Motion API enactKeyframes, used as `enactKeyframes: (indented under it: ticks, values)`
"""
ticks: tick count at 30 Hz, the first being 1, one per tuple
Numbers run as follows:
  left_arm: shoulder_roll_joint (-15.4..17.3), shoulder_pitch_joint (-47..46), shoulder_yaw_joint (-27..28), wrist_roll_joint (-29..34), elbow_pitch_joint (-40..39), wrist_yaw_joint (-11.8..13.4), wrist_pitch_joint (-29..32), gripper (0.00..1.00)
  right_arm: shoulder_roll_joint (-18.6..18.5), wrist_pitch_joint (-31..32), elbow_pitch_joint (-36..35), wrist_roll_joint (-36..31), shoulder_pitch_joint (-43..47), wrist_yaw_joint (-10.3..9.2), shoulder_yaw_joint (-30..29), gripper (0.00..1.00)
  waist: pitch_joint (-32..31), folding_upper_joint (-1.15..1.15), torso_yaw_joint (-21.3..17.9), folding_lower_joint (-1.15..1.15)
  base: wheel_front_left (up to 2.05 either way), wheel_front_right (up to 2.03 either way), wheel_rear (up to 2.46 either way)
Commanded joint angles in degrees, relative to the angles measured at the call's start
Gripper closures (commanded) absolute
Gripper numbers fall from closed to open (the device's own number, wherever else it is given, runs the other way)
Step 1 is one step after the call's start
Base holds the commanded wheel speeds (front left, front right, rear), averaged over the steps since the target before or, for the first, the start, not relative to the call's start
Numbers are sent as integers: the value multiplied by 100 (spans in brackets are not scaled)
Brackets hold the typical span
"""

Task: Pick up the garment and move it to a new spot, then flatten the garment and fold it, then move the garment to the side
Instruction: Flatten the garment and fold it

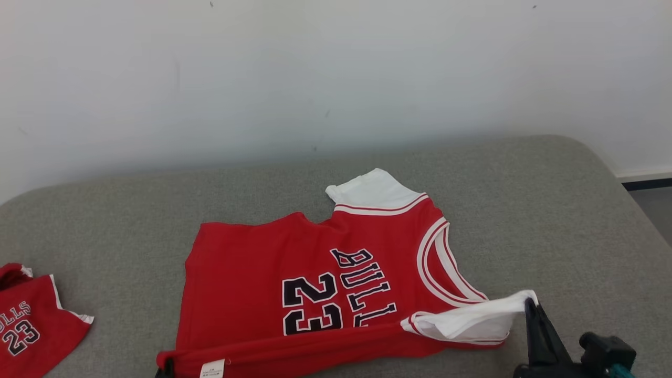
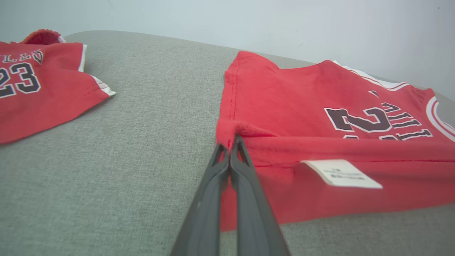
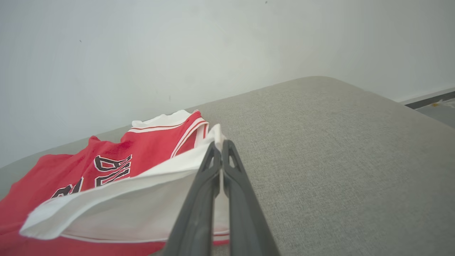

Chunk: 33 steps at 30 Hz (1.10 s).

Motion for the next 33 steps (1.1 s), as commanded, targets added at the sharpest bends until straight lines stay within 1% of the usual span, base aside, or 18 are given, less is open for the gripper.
enactKeyframes:
  ticks: [1,8,9,11,19,24,27,28,29,30,33]
  values:
    - [49,-113,-36,83,68,1,-16,100,-7,-24,127,-89,-187,-18,1,100,107,0,59,0,0,0,0]
    - [115,-770,-254,134,470,1,-16,100,-107,-17,967,-437,-1219,-17,38,100,467,0,185,0,0,0,0]
    - [129,-967,-316,110,554,1,-17,100,-107,-18,1142,-491,-1465,-17,23,100,637,0,212,0,0,0,0]
    - [139,-1161,-370,94,640,1,-17,100,-112,-17,1310,-579,-1666,-17,-29,100,818,0,240,0,0,0,0]
    - [148,-1748,-329,138,859,1,-17,100,-75,-18,1589,-771,-2213,-17,-303,100,1325,0,312,0,0,0,0]
    - [134,-1955,-403,237,874,0,-17,100,-54,-18,1671,-855,-2372,-17,-375,100,1444,0,334,0,0,0,0]
    - [114,-2038,-410,196,960,0,-17,100,-27,-17,1768,-891,-2429,-17,-377,100,1478,0,330,0,0,0,0]
    - [110,-2069,-378,206,949,0,-17,100,-17,-17,1811,-882,-2444,-17,-400,62,1484,0,328,0,0,0,0]
    - [102,-2086,-339,227,887,0,-17,62,-14,-18,1807,-877,-2468,-17,-422,17,1488,0,325,0,0,0,0]
    - [93,-2069,-301,269,829,11,-17,0,-11,-18,1808,-904,-2477,-17,-428,0,1486,0,324,0,0,0,0]
    - [39,-1905,-157,400,572,97,-17,0,6,-17,1661,-932,-2357,-17,-506,0,1461,0,332,0,0,0,0]
